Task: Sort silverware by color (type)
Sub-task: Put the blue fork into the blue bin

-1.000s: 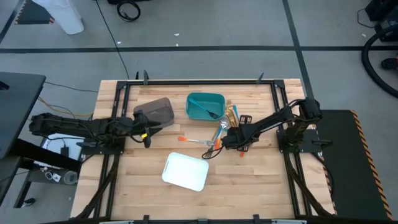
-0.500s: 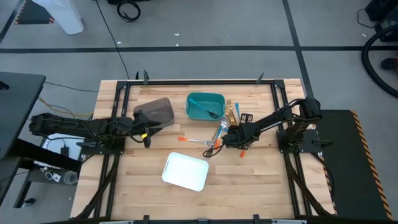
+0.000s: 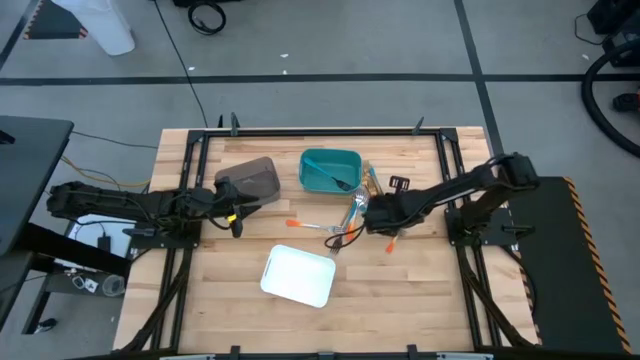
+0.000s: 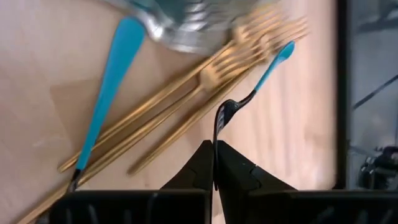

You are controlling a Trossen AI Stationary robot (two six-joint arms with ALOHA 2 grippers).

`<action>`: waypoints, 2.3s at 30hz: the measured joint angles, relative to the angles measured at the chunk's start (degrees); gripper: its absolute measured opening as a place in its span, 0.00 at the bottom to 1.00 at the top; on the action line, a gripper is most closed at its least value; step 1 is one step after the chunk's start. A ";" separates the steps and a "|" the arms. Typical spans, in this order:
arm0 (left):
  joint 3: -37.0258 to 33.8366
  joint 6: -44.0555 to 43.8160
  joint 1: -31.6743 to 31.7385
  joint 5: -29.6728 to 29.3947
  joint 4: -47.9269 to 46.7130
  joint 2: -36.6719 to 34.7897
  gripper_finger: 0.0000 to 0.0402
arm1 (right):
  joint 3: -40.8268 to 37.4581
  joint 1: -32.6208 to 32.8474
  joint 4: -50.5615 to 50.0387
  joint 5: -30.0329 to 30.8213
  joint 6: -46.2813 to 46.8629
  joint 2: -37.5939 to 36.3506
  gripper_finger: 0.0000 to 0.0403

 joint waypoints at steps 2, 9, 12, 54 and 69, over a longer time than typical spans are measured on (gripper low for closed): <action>0.00 0.00 0.01 -0.02 0.00 -0.01 0.33 | 0.00 -0.01 0.51 1.17 -1.15 -1.86 0.04; 0.00 -0.02 0.00 0.00 0.86 -0.02 0.33 | 0.00 -1.01 0.98 2.49 -2.17 -8.31 0.04; 0.00 -0.04 0.01 -0.02 1.38 -0.01 0.33 | 0.00 -1.51 1.09 4.40 -2.20 -10.63 0.04; 0.00 -0.07 0.01 0.00 1.84 0.01 0.33 | -7.00 -22.81 50.58 -34.40 -48.01 -3.72 0.05; 0.00 -0.13 0.01 0.00 2.86 0.01 0.33 | -6.91 -26.80 49.68 -38.50 -45.81 -2.56 0.05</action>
